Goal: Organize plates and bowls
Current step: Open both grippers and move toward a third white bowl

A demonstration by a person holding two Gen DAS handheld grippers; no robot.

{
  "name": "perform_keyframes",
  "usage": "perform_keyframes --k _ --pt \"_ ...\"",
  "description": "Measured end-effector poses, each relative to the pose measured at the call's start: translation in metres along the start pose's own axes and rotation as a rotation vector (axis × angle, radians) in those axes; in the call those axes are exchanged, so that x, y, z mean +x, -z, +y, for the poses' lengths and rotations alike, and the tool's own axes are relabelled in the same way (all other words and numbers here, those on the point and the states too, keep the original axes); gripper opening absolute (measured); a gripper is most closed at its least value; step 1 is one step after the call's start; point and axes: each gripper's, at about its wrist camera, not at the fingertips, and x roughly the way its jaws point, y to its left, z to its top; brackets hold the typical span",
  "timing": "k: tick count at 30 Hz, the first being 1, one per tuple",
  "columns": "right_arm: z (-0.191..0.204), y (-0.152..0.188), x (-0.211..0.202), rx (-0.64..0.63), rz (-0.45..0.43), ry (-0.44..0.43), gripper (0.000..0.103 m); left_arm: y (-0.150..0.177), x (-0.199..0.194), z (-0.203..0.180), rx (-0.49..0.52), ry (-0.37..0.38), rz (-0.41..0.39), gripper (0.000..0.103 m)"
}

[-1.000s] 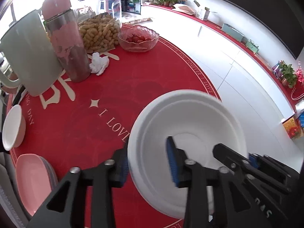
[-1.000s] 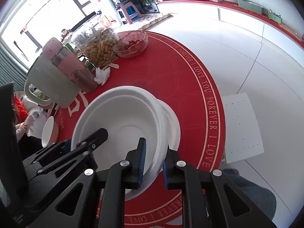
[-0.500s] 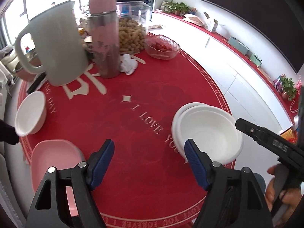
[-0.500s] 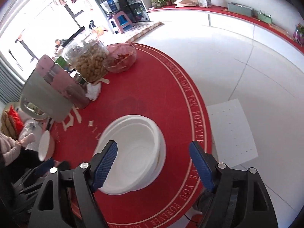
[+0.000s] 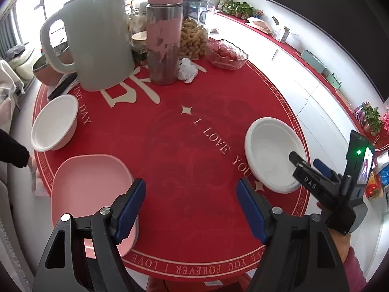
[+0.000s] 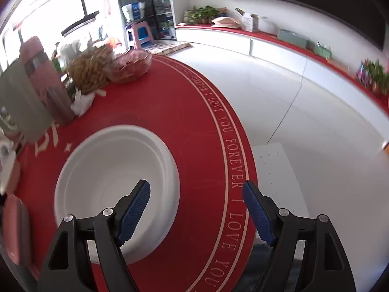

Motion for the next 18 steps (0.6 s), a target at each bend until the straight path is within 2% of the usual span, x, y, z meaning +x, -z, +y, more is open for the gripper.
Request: perform_keyframes --k 4,8,14,18 --pt "-0.006 -0.018 -0.03 0.045 -0.08 -0.035 0.079 0.004 -0.013 0.019 -0.01 0.002 -0.007 0.08" --pt "0.009 -0.039 -0.059 0.031 -0.107 -0.135 0.079 0.009 -0.034 0.053 -0.045 0.005 -0.018 0.08" --pt "0.072 -0.054 -0.077 -0.076 -0.048 -0.286 0.079 0.014 -0.07 0.114 -0.127 -0.034 -0.074 0.08" --pt "0.12 -0.049 -0.076 -0.169 0.007 -0.345 0.079 0.013 -0.088 0.152 -0.187 -0.075 -0.129 0.08"
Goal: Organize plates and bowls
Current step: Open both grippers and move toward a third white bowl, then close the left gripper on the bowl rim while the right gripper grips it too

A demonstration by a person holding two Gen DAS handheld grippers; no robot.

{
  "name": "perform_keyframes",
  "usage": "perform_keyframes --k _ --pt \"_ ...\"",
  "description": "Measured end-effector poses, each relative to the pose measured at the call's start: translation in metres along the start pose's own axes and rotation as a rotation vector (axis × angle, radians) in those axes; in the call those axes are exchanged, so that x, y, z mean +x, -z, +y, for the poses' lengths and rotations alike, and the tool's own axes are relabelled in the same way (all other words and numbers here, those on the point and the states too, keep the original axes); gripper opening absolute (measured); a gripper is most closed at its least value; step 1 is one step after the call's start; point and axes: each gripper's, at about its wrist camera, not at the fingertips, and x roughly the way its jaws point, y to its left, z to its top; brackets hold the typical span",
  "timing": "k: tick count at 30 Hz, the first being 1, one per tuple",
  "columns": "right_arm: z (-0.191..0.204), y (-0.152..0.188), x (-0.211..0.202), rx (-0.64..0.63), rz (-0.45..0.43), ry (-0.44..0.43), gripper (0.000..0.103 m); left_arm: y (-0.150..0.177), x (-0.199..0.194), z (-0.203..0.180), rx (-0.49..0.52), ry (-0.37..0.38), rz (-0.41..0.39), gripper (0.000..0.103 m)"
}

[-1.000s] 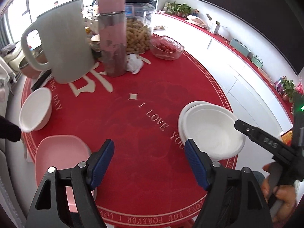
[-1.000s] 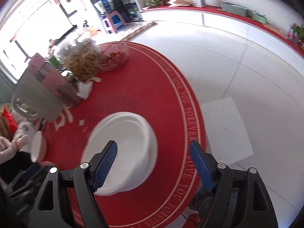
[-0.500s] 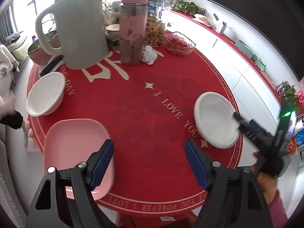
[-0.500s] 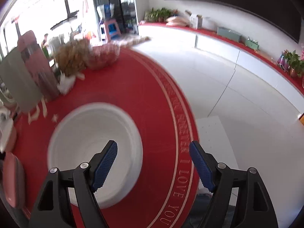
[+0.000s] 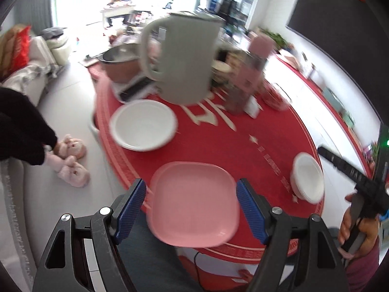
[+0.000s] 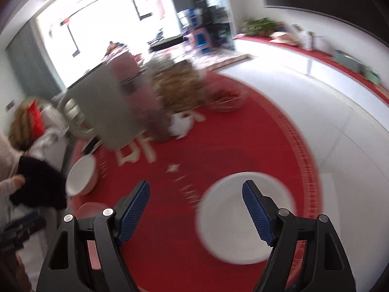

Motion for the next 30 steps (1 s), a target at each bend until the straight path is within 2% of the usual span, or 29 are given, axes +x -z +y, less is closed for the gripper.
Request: perform_keyframes --k 5,12,18,30 --pt "0.052 0.0 0.033 -0.101 0.09 -0.043 0.079 -0.013 0.006 0.045 -0.076 -0.073 -0.042 0.08" --pt "0.109 0.0 0.079 -0.221 0.225 -0.074 0.079 -0.023 0.049 0.092 -0.147 -0.166 -0.009 0.08" --pt "0.147 -0.002 0.131 -0.253 0.351 -0.079 0.079 -0.035 0.096 0.112 -0.187 -0.178 0.046 0.08" --pt "0.202 -0.018 0.201 -0.255 0.464 -0.101 0.079 -0.073 0.167 0.14 -0.197 -0.181 0.133 0.08"
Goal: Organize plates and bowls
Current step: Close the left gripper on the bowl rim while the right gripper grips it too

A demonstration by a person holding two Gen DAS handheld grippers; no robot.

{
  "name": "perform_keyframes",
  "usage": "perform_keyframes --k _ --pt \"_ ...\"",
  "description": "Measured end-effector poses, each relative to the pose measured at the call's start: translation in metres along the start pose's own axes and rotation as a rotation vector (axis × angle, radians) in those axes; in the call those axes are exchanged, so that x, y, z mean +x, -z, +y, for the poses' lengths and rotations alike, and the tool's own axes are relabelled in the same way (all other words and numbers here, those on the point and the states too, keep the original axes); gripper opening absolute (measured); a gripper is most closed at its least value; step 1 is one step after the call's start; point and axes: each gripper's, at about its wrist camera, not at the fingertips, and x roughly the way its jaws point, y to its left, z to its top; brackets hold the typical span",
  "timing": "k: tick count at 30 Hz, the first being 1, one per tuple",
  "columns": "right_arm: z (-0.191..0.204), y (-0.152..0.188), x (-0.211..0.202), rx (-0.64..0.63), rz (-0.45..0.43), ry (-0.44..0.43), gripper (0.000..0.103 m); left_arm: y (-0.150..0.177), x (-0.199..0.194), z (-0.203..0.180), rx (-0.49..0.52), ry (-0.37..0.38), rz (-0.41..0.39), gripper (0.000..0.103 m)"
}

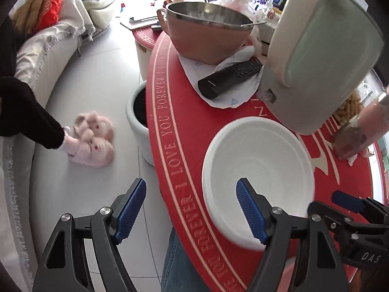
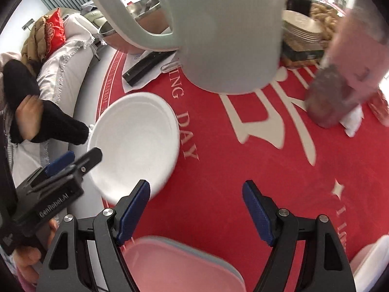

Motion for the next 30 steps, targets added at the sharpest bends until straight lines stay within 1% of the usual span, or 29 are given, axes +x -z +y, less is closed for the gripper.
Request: perform_keyframes --k 6,8,9,10,11,13,14,15,16,17,19,20,21,22,24,27,30 --pt "0.009 -0.013 0.025 -0.009 0.034 0.013 0.079 -0.014 0.028 -0.004 0.033 -0.015 0.048 0.08" --pt "0.009 -0.014 0.031 -0.003 0.048 0.015 0.079 -0.014 0.036 -0.004 0.032 -0.002 0.073 0.076" --pt "0.009 -0.014 0.034 0.002 0.058 0.012 0.079 -0.014 0.037 -0.005 0.037 -0.017 0.062 0.071" --pt "0.008 -0.014 0.038 0.011 0.068 0.006 0.079 -0.014 0.036 -0.007 0.05 -0.026 0.049 0.063" --pt "0.008 -0.013 0.036 0.01 0.053 0.009 0.079 -0.015 0.035 -0.009 0.058 -0.023 0.044 0.059" --pt "0.01 -0.013 0.037 -0.005 0.05 0.015 0.079 -0.015 0.034 -0.009 0.053 -0.011 0.04 0.044" --pt "0.011 -0.012 0.036 -0.012 0.05 0.02 0.079 -0.014 0.033 -0.009 0.048 -0.002 0.04 0.04" --pt "0.012 -0.011 0.035 -0.023 0.046 0.032 0.075 -0.014 0.033 -0.009 0.045 0.013 0.041 0.031" --pt "0.015 -0.01 0.036 -0.034 0.04 0.041 0.066 -0.013 0.031 -0.009 0.044 0.029 0.044 0.027" --pt "0.018 -0.011 0.036 -0.045 0.037 0.045 0.059 -0.011 0.031 -0.011 0.042 0.049 0.051 0.026" --pt "0.021 -0.009 0.035 -0.049 0.045 0.013 0.029 -0.009 0.029 -0.015 0.051 0.061 0.056 0.023" --pt "0.022 -0.007 0.036 -0.043 0.055 -0.001 0.022 -0.007 0.028 -0.019 0.056 0.063 0.06 0.023" --pt "0.021 -0.005 0.035 -0.036 0.054 0.008 0.02 -0.006 0.027 -0.021 0.057 0.061 0.061 0.023" --pt "0.018 -0.004 0.033 -0.032 0.052 0.018 0.02 -0.004 0.026 -0.024 0.058 0.059 0.063 0.023" --pt "0.013 0.0 0.03 -0.029 0.056 0.01 0.02 -0.001 0.023 -0.03 0.068 0.059 0.065 0.023" --pt "0.006 0.009 0.015 -0.029 0.031 0.01 0.02 0.003 0.012 -0.043 0.104 0.055 0.046 0.023" --pt "-0.001 0.016 -0.001 -0.035 0.006 0.023 0.02 0.005 -0.001 -0.053 0.119 0.052 0.027 0.024"
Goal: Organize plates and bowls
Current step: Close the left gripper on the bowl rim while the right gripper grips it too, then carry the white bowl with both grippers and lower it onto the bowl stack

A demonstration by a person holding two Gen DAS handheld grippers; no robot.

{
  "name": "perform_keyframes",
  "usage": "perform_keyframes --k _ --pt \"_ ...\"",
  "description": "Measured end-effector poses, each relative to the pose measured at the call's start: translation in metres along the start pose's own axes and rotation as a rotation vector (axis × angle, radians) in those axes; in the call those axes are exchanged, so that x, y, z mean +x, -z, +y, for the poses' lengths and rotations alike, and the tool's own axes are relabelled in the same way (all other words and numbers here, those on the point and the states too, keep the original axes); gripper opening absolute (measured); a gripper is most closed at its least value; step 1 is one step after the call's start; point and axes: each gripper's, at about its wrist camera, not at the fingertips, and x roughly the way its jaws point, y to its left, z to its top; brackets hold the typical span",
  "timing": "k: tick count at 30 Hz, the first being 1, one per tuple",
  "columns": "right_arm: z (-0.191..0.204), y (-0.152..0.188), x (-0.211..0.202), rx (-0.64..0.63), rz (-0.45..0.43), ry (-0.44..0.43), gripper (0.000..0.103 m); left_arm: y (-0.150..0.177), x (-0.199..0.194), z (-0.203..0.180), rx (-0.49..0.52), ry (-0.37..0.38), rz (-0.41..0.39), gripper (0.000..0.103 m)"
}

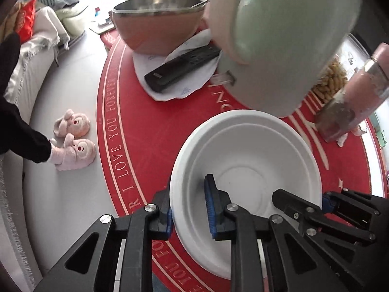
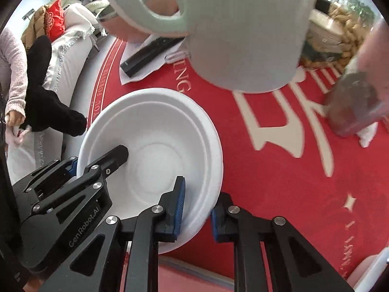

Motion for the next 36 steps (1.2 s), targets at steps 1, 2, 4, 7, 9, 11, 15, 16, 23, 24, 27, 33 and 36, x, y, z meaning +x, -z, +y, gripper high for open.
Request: perform_keyframes --k 1,2,4,7,9,11,15,16,23,24,27,33,36 --pt "-0.003 0.003 -0.005 0.006 -0.004 -0.008 0.02 0.0 -0.004 -0.003 0.003 -0.002 -0.007 0.023" --pt "-0.006 0.005 -0.009 0.011 -0.01 -0.015 0.02 0.0 -0.009 -0.007 0.007 -0.005 -0.015 0.023" --pt "-0.01 0.01 -0.017 0.016 -0.022 -0.028 0.02 0.001 -0.017 -0.011 0.009 -0.006 -0.024 0.023" --pt "-0.019 0.022 -0.036 0.02 -0.047 -0.038 0.02 0.008 -0.031 -0.021 0.011 -0.006 -0.039 0.023" --pt "-0.029 0.034 -0.048 0.022 -0.063 -0.044 0.02 0.014 -0.041 -0.029 0.012 -0.007 -0.053 0.023" --pt "-0.04 0.045 -0.059 0.028 -0.076 -0.051 0.02 0.02 -0.052 -0.039 0.02 -0.011 -0.073 0.023" --pt "-0.054 0.064 -0.075 0.047 -0.095 -0.055 0.02 0.032 -0.066 -0.059 0.05 -0.03 -0.11 0.023" --pt "-0.051 0.063 -0.077 0.053 -0.1 -0.055 0.02 0.035 -0.069 -0.064 0.064 -0.034 -0.118 0.023" --pt "-0.057 0.071 -0.088 0.117 -0.133 -0.05 0.02 0.055 -0.081 -0.11 0.142 -0.026 -0.131 0.023" --pt "-0.061 0.072 -0.089 0.129 -0.137 -0.047 0.02 0.058 -0.081 -0.118 0.156 -0.021 -0.128 0.024" --pt "-0.081 0.084 -0.097 0.167 -0.147 -0.04 0.02 0.064 -0.08 -0.139 0.19 -0.011 -0.119 0.024" --pt "-0.116 0.107 -0.118 0.228 -0.179 -0.026 0.02 0.079 -0.08 -0.179 0.241 0.012 -0.108 0.025" --pt "-0.13 0.116 -0.126 0.246 -0.193 -0.017 0.02 0.086 -0.081 -0.196 0.262 0.02 -0.104 0.025"
